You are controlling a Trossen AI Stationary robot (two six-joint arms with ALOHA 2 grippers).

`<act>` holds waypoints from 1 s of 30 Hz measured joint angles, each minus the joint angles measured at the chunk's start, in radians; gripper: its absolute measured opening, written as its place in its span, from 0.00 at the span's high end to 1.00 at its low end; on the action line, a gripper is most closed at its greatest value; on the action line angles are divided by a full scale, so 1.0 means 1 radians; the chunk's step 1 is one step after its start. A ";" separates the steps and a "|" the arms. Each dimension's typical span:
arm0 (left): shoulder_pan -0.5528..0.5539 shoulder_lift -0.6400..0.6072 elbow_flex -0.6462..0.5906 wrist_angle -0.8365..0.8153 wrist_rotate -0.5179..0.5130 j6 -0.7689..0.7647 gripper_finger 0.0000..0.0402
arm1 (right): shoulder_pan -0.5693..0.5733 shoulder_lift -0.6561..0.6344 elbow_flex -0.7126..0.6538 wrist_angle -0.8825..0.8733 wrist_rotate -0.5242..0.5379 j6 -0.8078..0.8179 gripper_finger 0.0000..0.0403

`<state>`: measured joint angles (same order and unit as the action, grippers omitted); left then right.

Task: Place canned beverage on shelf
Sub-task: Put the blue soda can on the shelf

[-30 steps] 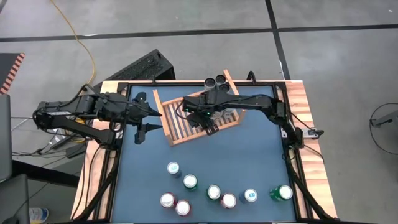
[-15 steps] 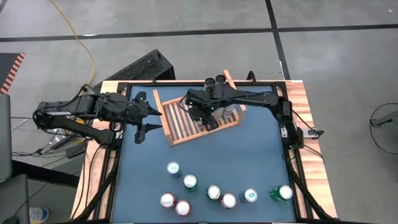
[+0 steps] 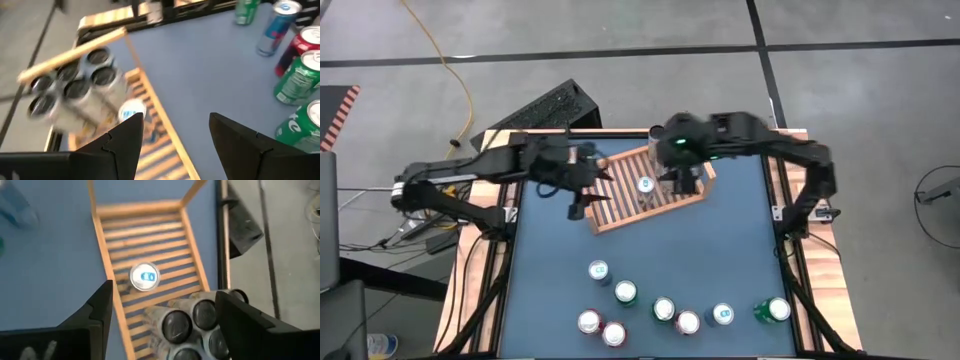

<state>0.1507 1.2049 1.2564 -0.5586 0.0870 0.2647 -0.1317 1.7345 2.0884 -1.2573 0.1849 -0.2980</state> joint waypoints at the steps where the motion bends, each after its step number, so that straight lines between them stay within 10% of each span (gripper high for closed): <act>1: 0.021 0.026 0.000 0.026 0.039 0.018 0.46 | 0.003 -0.031 0.000 -0.008 0.000 0.029 0.35; 11: 0.148 0.290 0.041 0.101 0.257 0.094 0.41 | 0.075 -0.235 0.000 -0.025 0.001 0.214 0.35; 20: 0.148 0.464 0.143 0.102 0.126 0.167 0.17 | 0.113 -0.274 0.000 -0.115 0.060 0.274 0.35; 30: 0.162 0.540 0.161 0.115 0.160 0.201 0.14 | 0.119 -0.250 -0.002 -0.181 0.082 0.274 0.35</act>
<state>0.3125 1.7452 1.4174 -0.4436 0.2465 0.4661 -0.0128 1.4841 2.0859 -1.4387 0.2668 -0.0235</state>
